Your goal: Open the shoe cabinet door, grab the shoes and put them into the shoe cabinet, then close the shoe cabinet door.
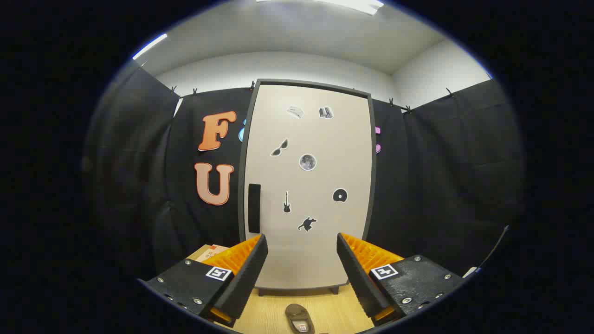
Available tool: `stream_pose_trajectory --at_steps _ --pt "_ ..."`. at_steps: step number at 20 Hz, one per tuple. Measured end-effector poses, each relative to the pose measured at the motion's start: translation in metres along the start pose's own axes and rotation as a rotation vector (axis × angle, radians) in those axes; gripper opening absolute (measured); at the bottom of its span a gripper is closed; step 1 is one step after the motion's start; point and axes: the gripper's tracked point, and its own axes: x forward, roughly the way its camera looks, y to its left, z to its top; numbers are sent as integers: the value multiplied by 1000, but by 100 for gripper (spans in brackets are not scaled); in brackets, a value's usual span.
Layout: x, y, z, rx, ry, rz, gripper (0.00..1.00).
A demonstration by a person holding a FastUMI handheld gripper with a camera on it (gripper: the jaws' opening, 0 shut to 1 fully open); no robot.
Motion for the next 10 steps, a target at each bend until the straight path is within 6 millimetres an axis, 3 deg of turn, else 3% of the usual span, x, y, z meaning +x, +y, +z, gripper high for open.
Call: stream_pose_trajectory --at_steps 10 --pt "-3 -2 8 10 -12 1 94"
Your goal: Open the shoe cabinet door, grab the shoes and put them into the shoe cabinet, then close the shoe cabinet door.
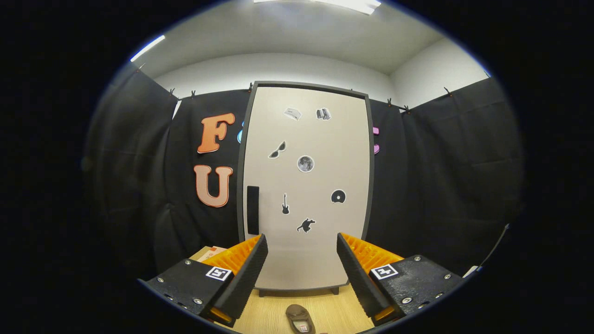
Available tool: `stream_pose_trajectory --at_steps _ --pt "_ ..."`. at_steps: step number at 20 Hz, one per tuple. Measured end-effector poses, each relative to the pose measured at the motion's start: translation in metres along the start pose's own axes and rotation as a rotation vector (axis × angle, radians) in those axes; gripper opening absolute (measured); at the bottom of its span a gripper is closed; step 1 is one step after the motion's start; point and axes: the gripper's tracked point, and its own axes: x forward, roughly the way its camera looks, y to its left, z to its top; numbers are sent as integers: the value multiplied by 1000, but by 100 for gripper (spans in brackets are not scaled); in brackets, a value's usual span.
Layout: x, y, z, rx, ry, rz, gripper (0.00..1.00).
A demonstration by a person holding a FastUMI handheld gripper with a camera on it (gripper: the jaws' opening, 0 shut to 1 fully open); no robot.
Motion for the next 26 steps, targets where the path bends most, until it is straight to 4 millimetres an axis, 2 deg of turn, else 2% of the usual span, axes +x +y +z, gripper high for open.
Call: stream_pose_trajectory --at_steps 8,15,20,26 --pt "1 -4 -2 3 11 -4 94" --pt "19 12 -11 6 24 36 94" --pt "46 40 -11 1 22 89 94" --pt "102 82 -13 20 26 160 94"
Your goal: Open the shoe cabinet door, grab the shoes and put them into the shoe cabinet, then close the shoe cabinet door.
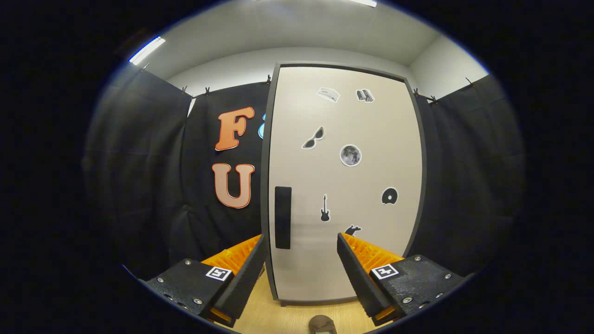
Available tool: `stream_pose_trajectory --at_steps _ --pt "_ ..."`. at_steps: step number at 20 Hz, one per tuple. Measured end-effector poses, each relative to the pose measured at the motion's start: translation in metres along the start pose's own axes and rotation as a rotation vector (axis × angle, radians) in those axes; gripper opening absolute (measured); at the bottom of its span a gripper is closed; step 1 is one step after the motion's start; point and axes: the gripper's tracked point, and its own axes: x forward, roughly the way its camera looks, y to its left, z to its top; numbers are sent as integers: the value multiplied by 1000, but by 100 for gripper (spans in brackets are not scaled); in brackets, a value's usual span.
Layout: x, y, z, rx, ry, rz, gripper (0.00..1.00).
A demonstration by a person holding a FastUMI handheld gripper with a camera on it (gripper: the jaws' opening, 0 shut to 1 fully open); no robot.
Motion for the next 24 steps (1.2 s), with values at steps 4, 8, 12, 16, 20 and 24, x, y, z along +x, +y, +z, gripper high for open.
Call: stream_pose_trajectory --at_steps 4,8,12,16,20,24 --pt "44 21 -6 16 5 46 94" --pt "73 29 -18 6 29 37 94" --pt "94 32 -27 4 50 30 94" --pt "108 28 -29 13 54 11 93" --pt "119 23 -32 12 65 -7 83" --pt "127 34 -34 37 75 13 56"
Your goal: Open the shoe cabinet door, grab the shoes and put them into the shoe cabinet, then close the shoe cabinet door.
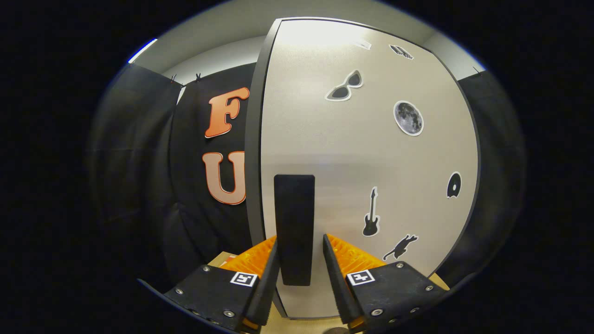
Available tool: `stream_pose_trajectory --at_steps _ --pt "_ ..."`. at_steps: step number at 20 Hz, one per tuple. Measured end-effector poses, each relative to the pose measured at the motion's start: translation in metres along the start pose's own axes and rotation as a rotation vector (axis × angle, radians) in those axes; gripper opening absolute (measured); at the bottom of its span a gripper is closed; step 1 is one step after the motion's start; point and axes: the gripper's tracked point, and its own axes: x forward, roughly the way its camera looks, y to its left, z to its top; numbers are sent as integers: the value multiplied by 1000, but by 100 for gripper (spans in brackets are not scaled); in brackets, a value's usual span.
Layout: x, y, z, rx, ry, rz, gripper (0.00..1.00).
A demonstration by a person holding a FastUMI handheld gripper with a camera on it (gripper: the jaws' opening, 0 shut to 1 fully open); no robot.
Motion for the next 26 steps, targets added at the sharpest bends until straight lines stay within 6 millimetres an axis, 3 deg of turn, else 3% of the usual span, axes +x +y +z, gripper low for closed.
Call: stream_pose_trajectory --at_steps 1,2,10,26 --pt "-1 0 0 -7 -4 -10 43" --pt "1 0 0 -23 -7 -17 38" --pt "-6 -4 -1 -3 0 -55 33" --pt "-58 -22 0 37 -23 -111 30"
